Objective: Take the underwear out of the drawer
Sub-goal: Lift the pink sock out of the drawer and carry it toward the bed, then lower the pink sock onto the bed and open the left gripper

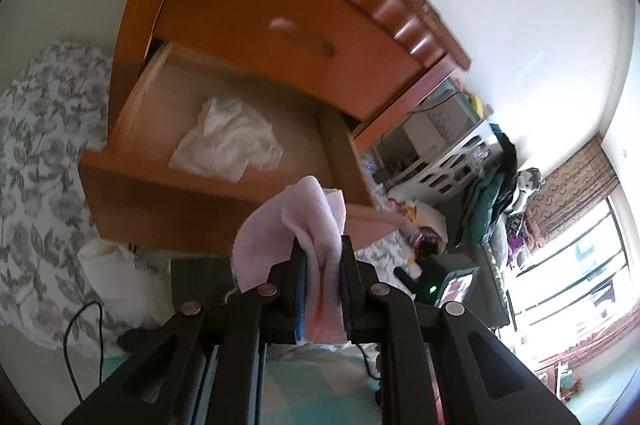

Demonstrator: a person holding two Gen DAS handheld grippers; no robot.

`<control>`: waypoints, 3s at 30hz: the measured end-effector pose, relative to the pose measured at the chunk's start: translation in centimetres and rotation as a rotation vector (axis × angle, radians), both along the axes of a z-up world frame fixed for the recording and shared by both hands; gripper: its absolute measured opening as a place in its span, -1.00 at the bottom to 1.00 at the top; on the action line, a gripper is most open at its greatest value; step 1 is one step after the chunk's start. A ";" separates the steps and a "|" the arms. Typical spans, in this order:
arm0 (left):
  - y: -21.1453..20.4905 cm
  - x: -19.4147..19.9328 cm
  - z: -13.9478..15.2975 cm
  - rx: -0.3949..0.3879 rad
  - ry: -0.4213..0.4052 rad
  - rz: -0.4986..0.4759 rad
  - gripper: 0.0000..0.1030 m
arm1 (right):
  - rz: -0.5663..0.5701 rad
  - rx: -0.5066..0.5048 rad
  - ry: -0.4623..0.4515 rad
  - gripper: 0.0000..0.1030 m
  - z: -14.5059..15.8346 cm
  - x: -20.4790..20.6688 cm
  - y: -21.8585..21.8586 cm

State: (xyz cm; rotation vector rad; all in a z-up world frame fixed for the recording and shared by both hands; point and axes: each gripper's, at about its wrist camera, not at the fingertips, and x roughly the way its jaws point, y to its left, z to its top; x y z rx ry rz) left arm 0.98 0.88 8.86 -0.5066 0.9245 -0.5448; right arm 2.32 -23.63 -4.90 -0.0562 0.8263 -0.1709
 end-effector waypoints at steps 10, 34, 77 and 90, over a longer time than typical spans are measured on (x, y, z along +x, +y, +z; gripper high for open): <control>-0.7 0.4 -4.7 0.041 0.132 0.003 -0.72 | 0.003 -0.004 -0.005 1.00 0.1 -0.1 0.1; -3.8 2.6 -16.9 0.260 0.365 0.018 -0.70 | 0.004 -0.001 0.002 1.00 -0.1 0.1 0.2; -3.7 1.1 -13.7 0.273 0.286 0.001 0.73 | 0.005 0.000 0.001 1.00 -0.2 0.1 0.2; -3.2 1.2 -11.9 0.263 0.199 0.021 0.99 | 0.004 0.002 0.001 1.00 -0.2 0.1 0.2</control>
